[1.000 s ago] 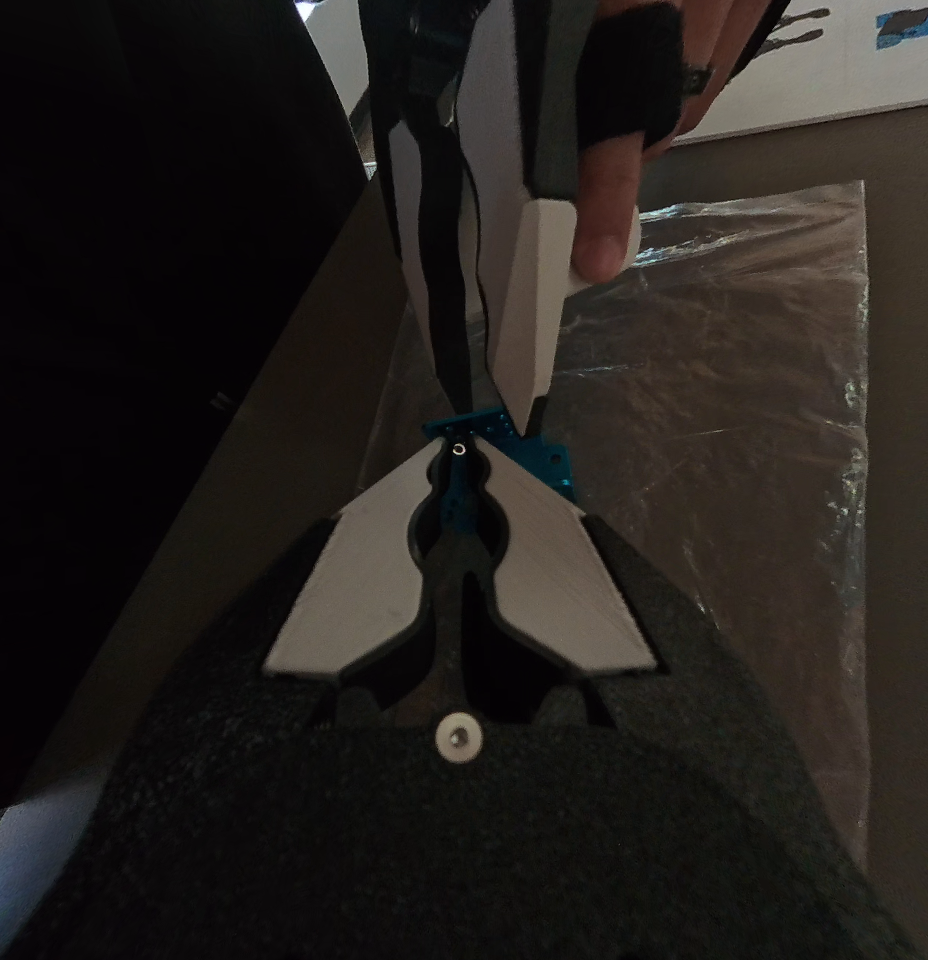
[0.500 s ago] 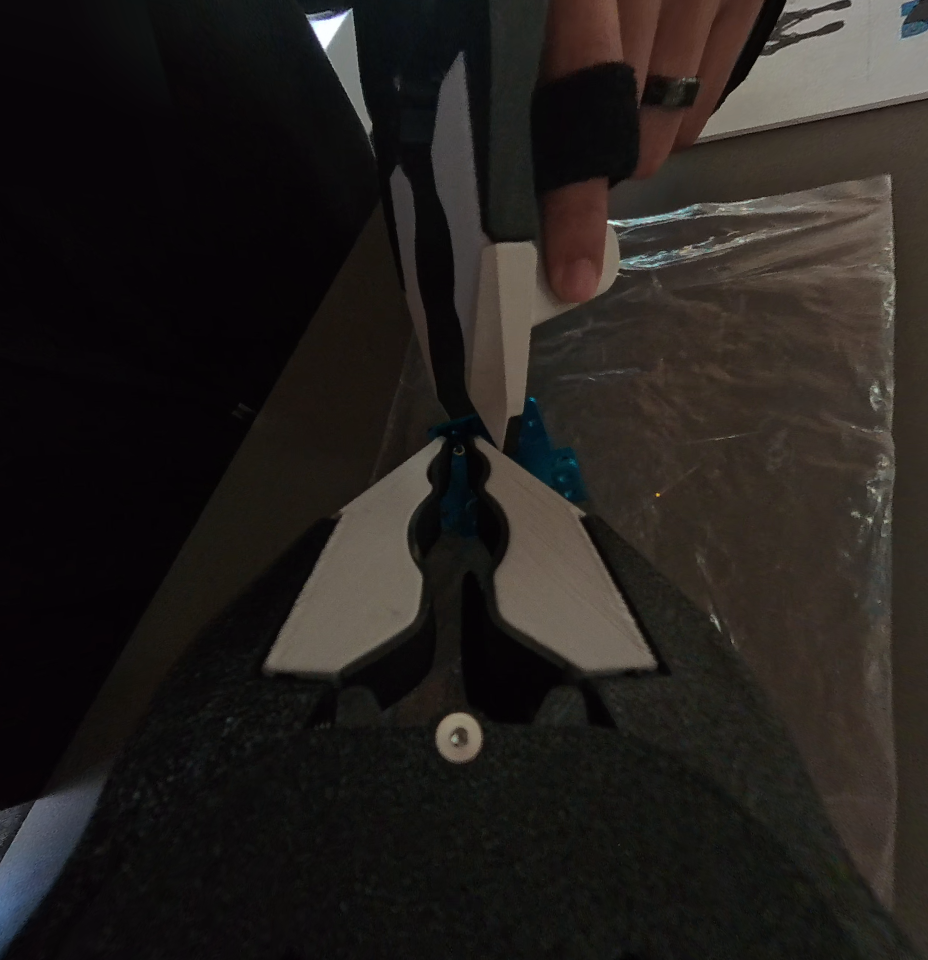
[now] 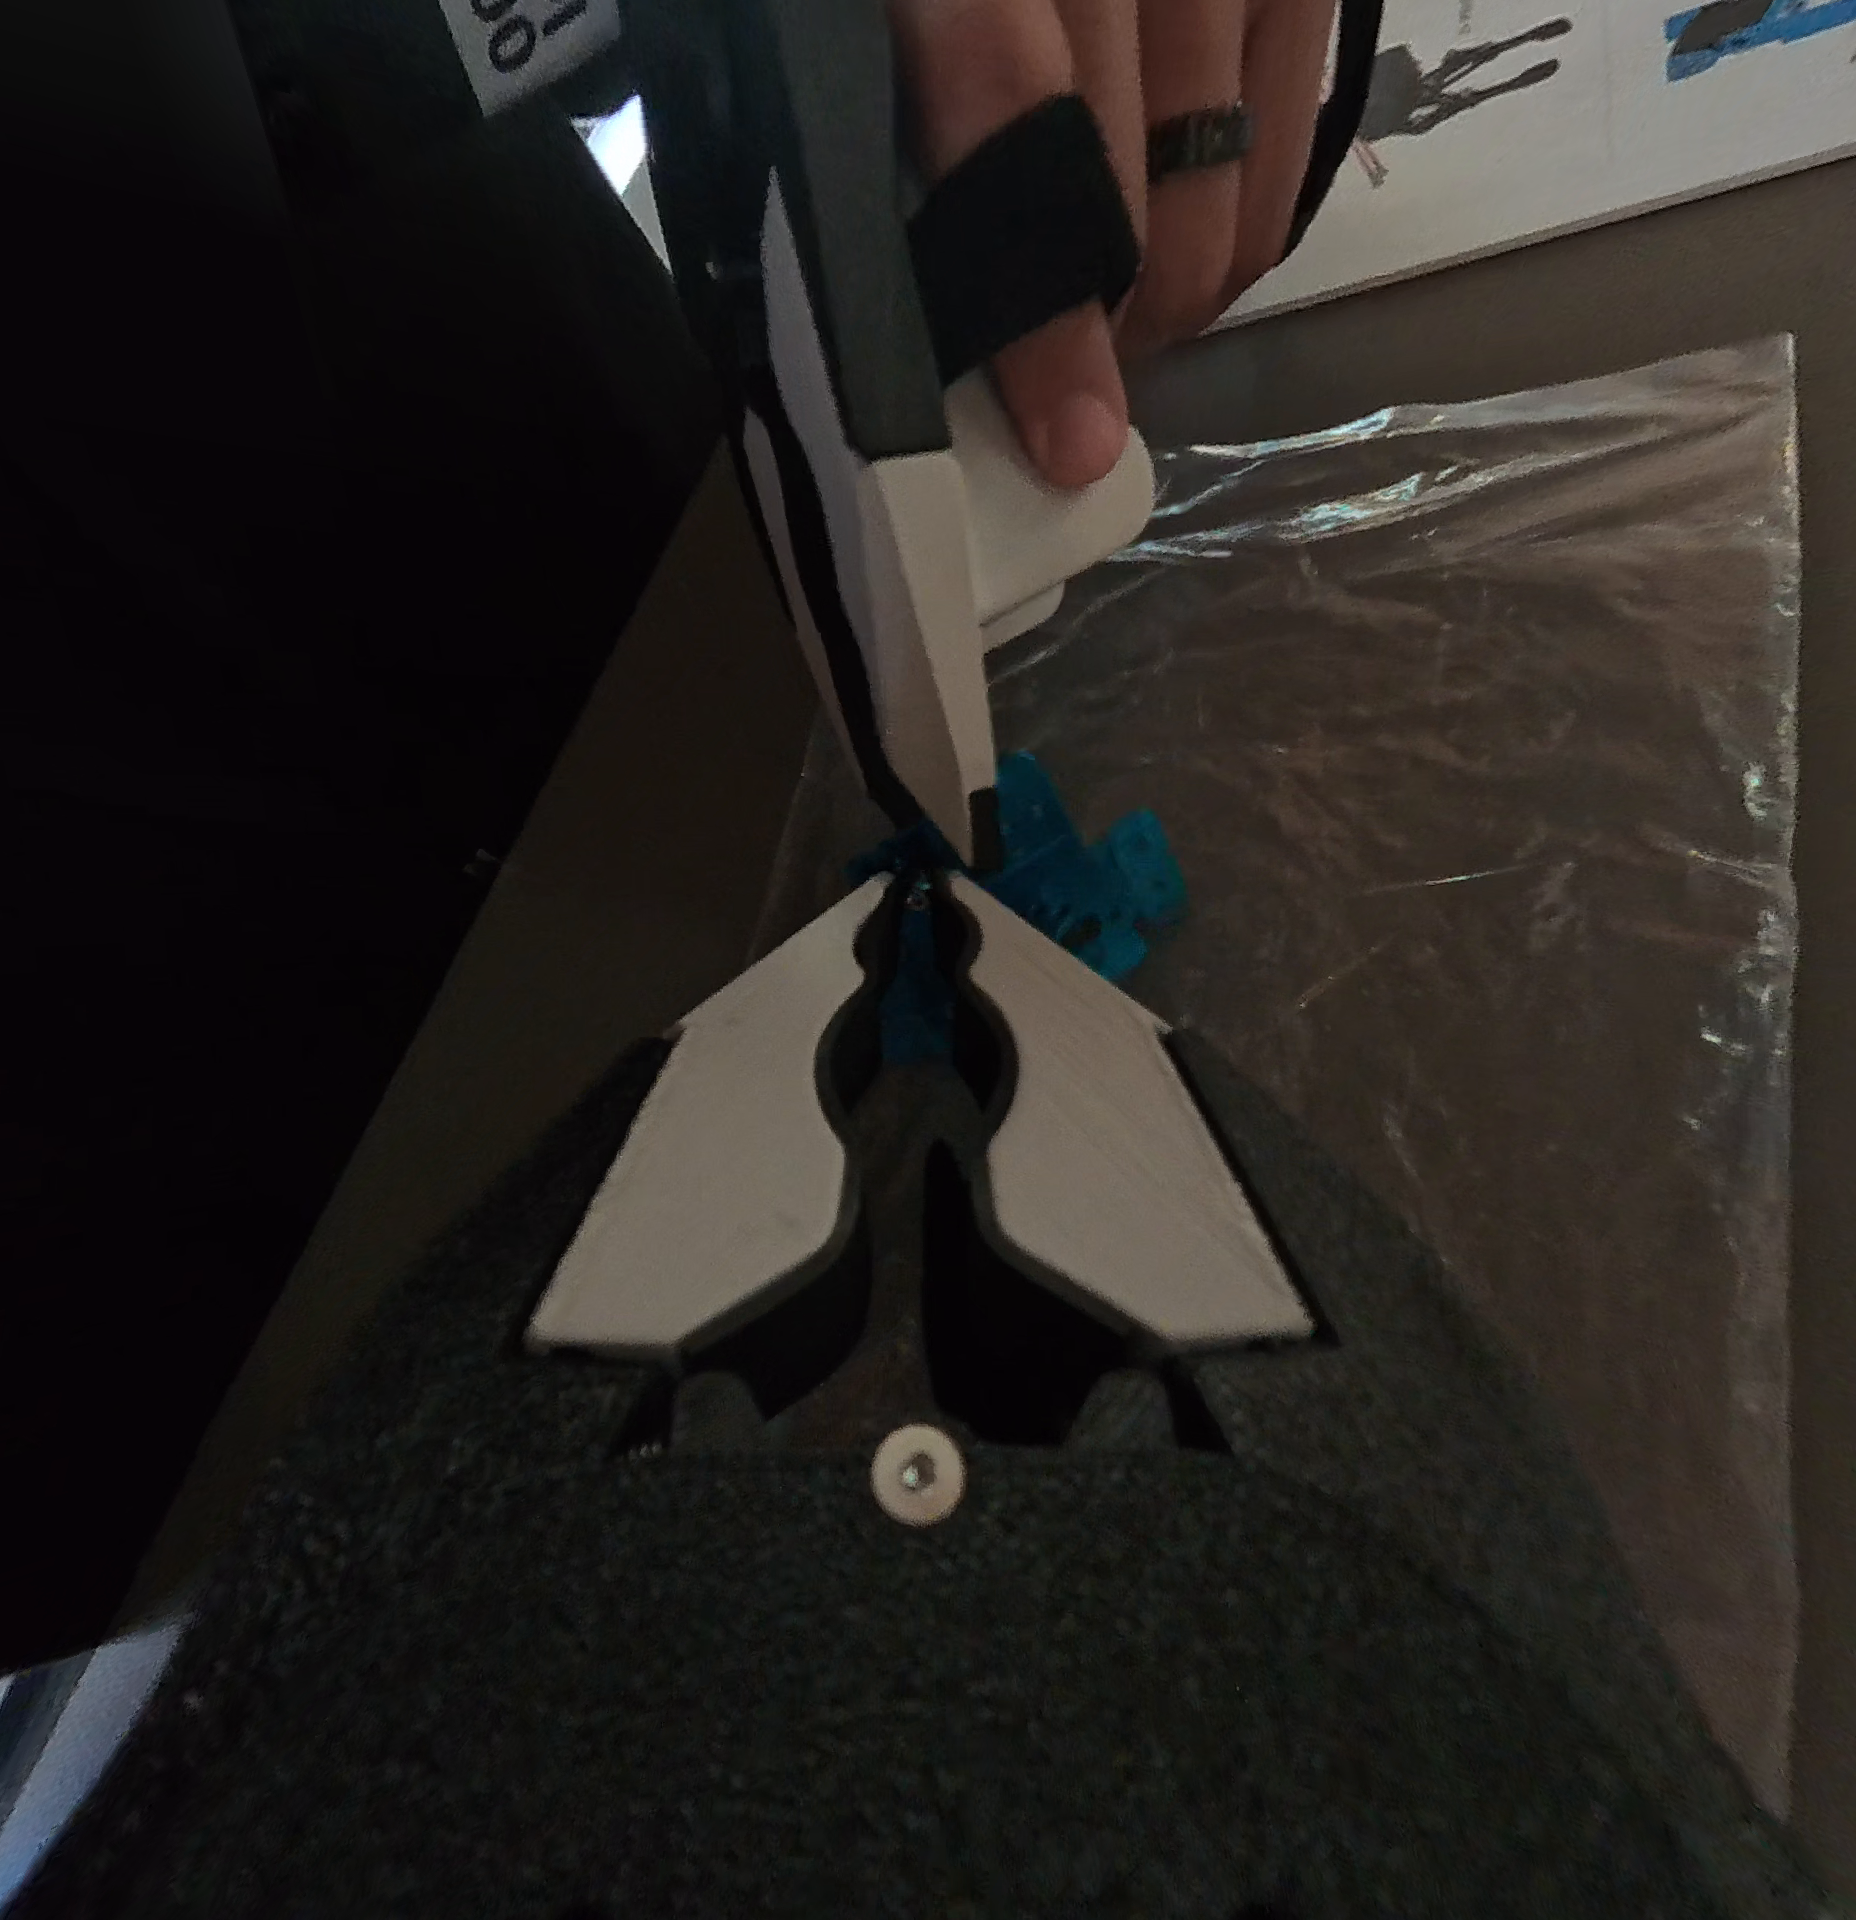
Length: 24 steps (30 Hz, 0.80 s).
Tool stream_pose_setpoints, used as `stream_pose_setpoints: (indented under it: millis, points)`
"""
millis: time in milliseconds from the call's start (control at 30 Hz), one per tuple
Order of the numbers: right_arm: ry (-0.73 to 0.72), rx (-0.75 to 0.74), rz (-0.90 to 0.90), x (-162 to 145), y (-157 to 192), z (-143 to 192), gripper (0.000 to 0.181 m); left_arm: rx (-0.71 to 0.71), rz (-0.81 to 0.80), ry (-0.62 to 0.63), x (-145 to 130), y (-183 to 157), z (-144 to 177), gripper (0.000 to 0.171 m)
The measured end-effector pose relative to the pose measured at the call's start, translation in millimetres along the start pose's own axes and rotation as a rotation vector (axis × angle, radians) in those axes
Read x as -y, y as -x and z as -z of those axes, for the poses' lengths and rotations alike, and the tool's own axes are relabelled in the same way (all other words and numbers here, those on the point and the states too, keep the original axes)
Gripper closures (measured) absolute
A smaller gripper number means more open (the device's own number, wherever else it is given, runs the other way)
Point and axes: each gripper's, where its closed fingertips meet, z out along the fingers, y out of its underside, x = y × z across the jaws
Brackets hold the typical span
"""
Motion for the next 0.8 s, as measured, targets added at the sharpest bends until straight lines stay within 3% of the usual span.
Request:
stream_pose_setpoints:
  millis: [467,800]
  points:
    - [-0.031,0.041,-0.088,2.9,1.6,3.9,0.178,0.007,-0.017,-0.005,1.0,4.1,0.2,0.164]
    - [-0.135,-0.009,-0.105,13.7,7.8,41.0,0.177,-0.173,0.19,-0.012,8.8,2.4,0.3,0.17]
